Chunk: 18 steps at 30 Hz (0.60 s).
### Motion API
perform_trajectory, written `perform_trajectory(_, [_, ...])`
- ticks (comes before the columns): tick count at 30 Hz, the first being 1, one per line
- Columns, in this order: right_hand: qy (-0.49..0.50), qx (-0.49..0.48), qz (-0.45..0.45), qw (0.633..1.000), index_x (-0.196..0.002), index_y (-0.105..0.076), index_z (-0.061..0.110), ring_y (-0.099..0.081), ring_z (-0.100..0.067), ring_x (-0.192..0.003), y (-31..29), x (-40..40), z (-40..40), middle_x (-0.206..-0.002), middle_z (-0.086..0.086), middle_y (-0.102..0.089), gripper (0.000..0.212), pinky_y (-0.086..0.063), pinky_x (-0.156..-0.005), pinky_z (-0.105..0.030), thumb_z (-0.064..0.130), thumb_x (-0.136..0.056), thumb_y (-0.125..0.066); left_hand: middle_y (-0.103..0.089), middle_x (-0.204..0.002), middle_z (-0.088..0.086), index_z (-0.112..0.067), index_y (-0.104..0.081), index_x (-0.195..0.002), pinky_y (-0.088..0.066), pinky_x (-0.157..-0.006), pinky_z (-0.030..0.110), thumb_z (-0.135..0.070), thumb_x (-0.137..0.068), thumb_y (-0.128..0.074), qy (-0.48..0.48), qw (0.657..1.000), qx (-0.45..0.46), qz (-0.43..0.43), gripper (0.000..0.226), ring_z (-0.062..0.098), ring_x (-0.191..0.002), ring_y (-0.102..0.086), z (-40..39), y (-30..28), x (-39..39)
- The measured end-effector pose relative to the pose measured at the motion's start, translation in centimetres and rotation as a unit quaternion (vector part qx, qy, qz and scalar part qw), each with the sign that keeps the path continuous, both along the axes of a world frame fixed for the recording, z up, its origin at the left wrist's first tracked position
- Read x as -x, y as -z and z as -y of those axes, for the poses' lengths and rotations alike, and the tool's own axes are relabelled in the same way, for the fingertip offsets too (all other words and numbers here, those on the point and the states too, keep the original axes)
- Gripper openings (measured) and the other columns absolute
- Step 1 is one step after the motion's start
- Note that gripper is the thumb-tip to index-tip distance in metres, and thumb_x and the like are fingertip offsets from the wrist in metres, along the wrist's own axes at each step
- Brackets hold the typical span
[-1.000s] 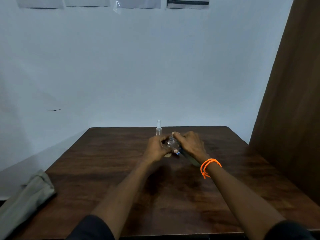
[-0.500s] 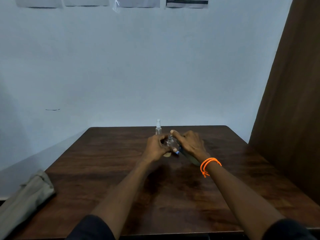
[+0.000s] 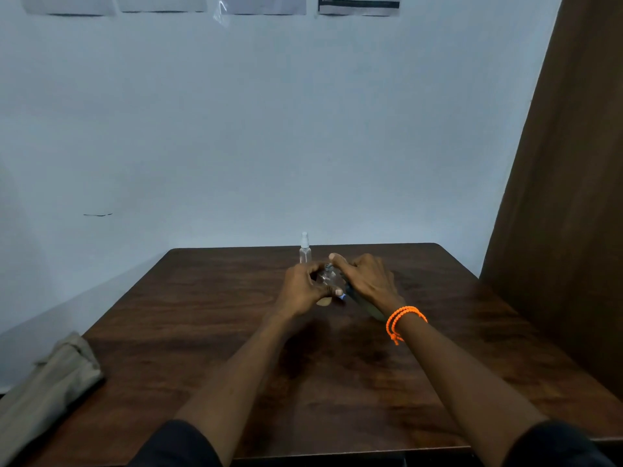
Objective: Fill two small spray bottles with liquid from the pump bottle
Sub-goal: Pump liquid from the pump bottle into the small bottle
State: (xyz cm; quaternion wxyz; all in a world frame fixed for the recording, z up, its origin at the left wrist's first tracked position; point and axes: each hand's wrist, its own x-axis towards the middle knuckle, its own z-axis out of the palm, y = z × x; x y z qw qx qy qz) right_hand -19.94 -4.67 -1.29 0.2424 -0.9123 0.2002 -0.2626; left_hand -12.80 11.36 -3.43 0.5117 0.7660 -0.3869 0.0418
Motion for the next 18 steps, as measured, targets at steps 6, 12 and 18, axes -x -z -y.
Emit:
perform_trajectory(6, [0.007, 0.009, 0.023, 1.000, -0.065, -0.060, -0.002, -0.064, -0.034, -0.064, 0.28, -0.11, -0.20, -0.057, -0.014, -0.064, 0.073, -0.033, -0.052, -0.033, 0.064, -0.093, -0.050, -0.074, -0.086, -0.015, -0.014, -0.078, -0.106, -0.046, -0.067, 0.007, -0.021, -0.062, -0.098, 0.000, 1.000, -0.017, 0.003, 0.048, -0.014, -0.075, -0.064, -0.07, 0.12, -0.36])
perform_trajectory(12, [0.010, 0.031, 0.006, 0.999, -0.066, -0.064, -0.001, -0.064, -0.030, -0.065, 0.22, -0.19, -0.32, -0.059, -0.012, -0.066, 0.076, -0.035, -0.053, -0.032, 0.068, -0.093, -0.047, -0.071, -0.079, -0.015, -0.016, -0.077, -0.100, -0.043, -0.063, 0.008, -0.020, -0.062, -0.098, 0.003, 1.000, -0.007, 0.000, 0.044, -0.013, -0.068, -0.061, -0.10, 0.13, -0.54])
perform_trajectory(18, [-0.002, 0.009, 0.004, 1.000, -0.066, -0.066, 0.000, -0.065, -0.030, -0.065, 0.17, -0.36, 0.04, -0.058, -0.011, -0.068, 0.080, -0.042, -0.059, -0.036, 0.073, -0.089, -0.043, -0.071, -0.077, -0.015, -0.016, -0.077, -0.099, -0.042, -0.062, 0.006, -0.016, -0.062, -0.098, 0.006, 1.000, 0.001, -0.014, 0.042, -0.014, -0.064, -0.059, 0.23, 0.25, -0.50])
